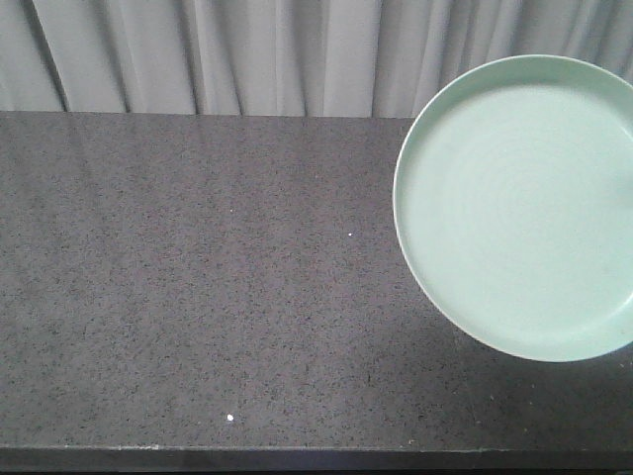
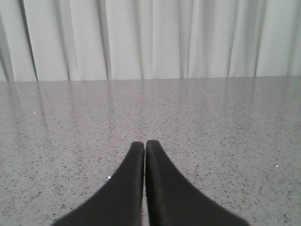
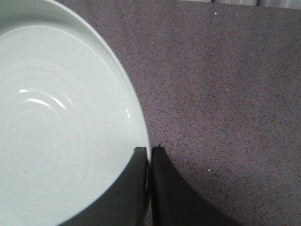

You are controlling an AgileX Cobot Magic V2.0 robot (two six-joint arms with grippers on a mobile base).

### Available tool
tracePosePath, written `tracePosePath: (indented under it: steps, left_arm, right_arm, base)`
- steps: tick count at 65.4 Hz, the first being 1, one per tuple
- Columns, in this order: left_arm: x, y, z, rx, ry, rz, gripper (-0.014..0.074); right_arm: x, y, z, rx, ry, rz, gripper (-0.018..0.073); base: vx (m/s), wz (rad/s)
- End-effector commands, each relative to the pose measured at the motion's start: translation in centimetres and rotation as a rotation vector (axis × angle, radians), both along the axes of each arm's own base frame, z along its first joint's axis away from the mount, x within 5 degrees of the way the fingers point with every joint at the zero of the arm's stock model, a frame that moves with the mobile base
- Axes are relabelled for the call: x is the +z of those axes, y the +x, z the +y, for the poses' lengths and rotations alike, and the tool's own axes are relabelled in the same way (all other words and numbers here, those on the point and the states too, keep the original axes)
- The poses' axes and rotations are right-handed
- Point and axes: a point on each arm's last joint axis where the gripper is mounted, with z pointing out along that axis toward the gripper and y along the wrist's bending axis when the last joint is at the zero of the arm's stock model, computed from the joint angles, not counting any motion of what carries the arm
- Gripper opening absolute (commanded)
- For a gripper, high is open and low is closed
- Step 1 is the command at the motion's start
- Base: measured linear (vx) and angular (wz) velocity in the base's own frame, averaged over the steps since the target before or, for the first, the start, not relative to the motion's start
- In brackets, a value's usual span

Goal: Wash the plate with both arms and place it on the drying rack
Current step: 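Lift the plate with the right gripper and tilt it upright, then drive the base away from the counter holding the plate in the right gripper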

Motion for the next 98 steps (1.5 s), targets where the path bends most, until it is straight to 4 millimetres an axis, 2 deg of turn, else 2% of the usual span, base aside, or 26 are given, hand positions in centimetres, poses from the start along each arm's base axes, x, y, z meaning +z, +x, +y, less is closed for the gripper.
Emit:
tracePosePath:
  steps: [1, 53, 98]
  left_arm:
    - [0.04, -0.04, -0.07, -0.011, -0.012, -0.066, -0.0006]
    - [0.04, -0.04, -0.07, -0.011, -0.012, -0.066, -0.0006]
    - [0.04, -0.04, -0.07, -0.011, -0.012, -0.066, -0.0006]
  right_arm:
    - [1.21, -0.07, 0.13, -0.013, 0.02, -0.081, -0.0006]
    - [1.21, -0.07, 0.13, -0.013, 0.02, -0.081, -0.0006]
    - [1.21, -0.07, 0.13, -0.013, 0.02, -0.081, -0.0006]
  base:
    - [0.0, 0.0]
    - [-0.01, 0.04]
    - [-0.1, 0.5]
